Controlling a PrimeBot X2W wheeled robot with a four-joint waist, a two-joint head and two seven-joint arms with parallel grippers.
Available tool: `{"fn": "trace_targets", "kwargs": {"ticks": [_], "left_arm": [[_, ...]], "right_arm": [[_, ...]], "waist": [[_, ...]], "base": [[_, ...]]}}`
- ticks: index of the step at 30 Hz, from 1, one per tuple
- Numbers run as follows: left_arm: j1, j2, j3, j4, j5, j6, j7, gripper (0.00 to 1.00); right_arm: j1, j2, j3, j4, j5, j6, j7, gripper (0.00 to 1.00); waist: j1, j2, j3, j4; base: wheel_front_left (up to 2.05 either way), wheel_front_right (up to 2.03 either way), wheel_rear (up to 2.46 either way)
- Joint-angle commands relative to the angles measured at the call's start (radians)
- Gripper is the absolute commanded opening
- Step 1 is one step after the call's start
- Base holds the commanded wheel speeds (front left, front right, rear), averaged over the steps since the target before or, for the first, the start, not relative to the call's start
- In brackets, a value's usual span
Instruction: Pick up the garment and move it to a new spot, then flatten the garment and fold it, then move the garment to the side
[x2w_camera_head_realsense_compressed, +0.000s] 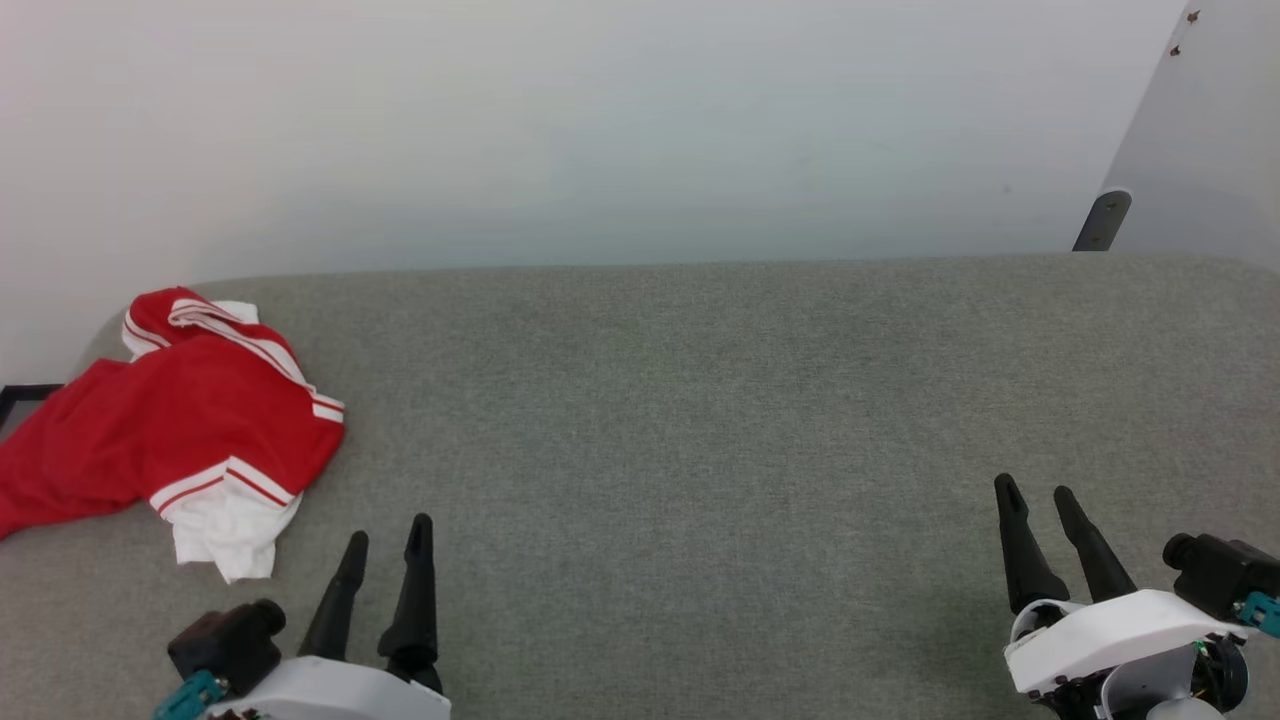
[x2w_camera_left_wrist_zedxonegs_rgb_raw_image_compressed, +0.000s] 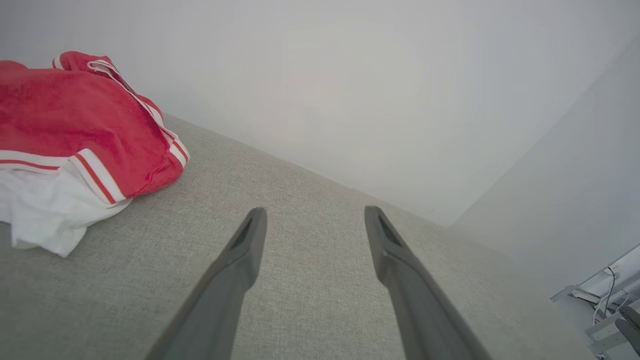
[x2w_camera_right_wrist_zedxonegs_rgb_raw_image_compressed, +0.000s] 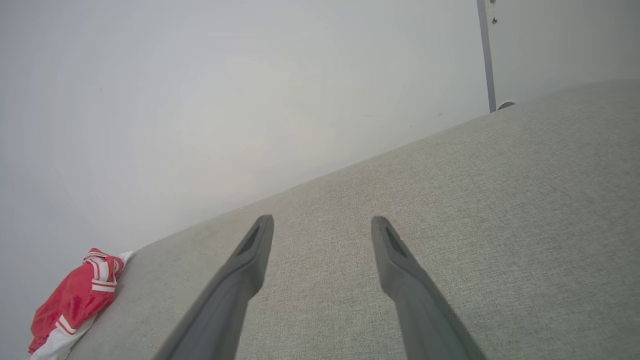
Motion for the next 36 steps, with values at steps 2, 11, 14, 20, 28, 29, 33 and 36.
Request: {"fn": "trace_targets", "kwargs": {"ticks": [2, 11, 14, 20, 28, 29, 33, 36], "left_arm": [[-0.002, 0.002, 0.000, -0.015, 0.037, -0.009, -0.011, 1.00], [0.008, -0.004, -0.002, -0.030, 0.138, -0.018, -0.033, 1.00], [0.011, -0.006, -0.003, -0.033, 0.168, -0.020, -0.041, 1.00], [0.017, -0.011, -0.004, -0.041, 0.225, -0.025, -0.053, 1.00], [0.025, -0.014, -0.007, -0.052, 0.298, -0.032, -0.070, 1.00], [0.025, -0.014, -0.007, -0.053, 0.307, -0.033, -0.073, 1.00], [0.027, -0.014, -0.009, -0.057, 0.342, -0.034, -0.081, 1.00], [0.029, -0.015, -0.010, -0.060, 0.368, -0.035, -0.086, 1.00]], "right_arm": [[-0.017, -0.001, -0.001, -0.011, -0.038, 0.001, -0.008, 1.00], [-0.021, -0.005, -0.001, -0.015, -0.138, 0.001, -0.021, 1.00], [-0.023, -0.006, -0.001, -0.015, -0.169, 0.001, -0.026, 1.00], [-0.024, -0.005, -0.003, -0.016, -0.231, 0.001, -0.035, 1.00], [-0.023, -0.003, -0.004, -0.018, -0.310, 0.001, -0.045, 1.00], [-0.024, -0.003, -0.004, -0.018, -0.320, 0.001, -0.045, 1.00], [-0.026, -0.004, -0.001, -0.015, -0.355, 0.001, -0.052, 1.00], [-0.026, -0.004, 0.000, -0.014, -0.381, 0.001, -0.057, 1.00]], "waist": [[0.0000, -0.0001, -0.001, 0.000], [0.0000, -0.0001, -0.002, 0.001], [0.0000, -0.0001, -0.003, 0.002], [0.0000, -0.0001, -0.006, 0.002], [0.0000, -0.0001, -0.008, 0.003], [0.0000, -0.0001, -0.008, 0.004], [0.0000, -0.0001, -0.009, 0.004], [0.0000, -0.0001, -0.011, 0.004]], "base": [[0.00, 0.00, 0.00], [0.00, 0.00, 0.00], [0.00, 0.00, 0.00], [0.00, 0.00, 0.00], [0.00, 0.00, 0.00], [0.00, 0.00, 0.00], [0.00, 0.00, 0.00], [0.00, 0.00, 0.00]]}}
